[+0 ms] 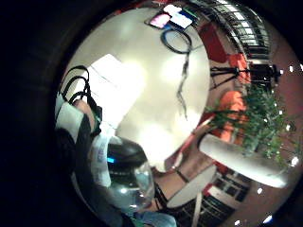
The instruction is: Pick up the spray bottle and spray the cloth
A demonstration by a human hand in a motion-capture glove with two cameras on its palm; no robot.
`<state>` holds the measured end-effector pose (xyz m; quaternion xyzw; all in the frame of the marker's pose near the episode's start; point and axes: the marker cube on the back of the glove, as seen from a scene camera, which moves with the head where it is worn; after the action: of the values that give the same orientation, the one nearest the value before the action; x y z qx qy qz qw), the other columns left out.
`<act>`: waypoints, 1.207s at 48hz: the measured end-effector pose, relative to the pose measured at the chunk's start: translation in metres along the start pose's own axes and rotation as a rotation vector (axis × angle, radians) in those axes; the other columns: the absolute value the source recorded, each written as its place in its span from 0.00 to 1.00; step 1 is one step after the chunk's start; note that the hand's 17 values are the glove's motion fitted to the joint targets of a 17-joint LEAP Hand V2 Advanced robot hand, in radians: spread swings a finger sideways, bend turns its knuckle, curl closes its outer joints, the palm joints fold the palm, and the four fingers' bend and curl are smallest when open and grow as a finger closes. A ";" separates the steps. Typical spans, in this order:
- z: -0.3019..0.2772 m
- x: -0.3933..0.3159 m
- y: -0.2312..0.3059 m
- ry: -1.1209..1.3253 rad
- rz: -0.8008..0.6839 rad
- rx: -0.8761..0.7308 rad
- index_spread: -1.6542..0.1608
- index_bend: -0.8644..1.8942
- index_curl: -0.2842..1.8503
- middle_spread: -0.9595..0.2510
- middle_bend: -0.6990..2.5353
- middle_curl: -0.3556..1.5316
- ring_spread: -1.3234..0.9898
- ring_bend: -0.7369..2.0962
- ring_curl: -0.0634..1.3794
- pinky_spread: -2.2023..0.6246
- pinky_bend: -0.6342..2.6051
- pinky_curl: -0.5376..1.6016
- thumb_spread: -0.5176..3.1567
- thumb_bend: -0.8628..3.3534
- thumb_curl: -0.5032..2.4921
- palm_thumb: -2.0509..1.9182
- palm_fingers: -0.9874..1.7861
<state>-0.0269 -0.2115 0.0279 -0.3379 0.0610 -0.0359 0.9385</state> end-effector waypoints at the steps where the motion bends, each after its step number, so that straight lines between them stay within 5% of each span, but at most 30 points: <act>1: -0.002 -0.002 0.000 -0.034 -0.011 0.018 0.76 0.38 0.37 0.63 0.33 0.43 0.48 0.42 0.34 0.69 0.33 0.43 0.21 0.20 0.42 0.74 0.83; 27: 0.011 -0.128 -0.022 -1.006 -0.251 0.486 0.77 0.38 0.36 0.64 0.33 0.43 0.49 0.43 0.34 0.69 0.33 0.42 0.22 0.20 0.42 0.74 0.83; 43: 0.073 -0.196 -0.057 -1.274 -0.147 0.559 0.77 0.38 0.36 0.64 0.33 0.43 0.49 0.42 0.34 0.69 0.33 0.42 0.22 0.20 0.42 0.74 0.83; 58: 0.123 -0.222 -0.083 -1.260 -0.083 0.522 0.77 0.38 0.36 0.65 0.33 0.43 0.49 0.43 0.34 0.69 0.33 0.43 0.22 0.19 0.41 0.74 0.82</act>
<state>-0.2320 -0.1743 0.1949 -0.0591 -0.5204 0.1181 0.8436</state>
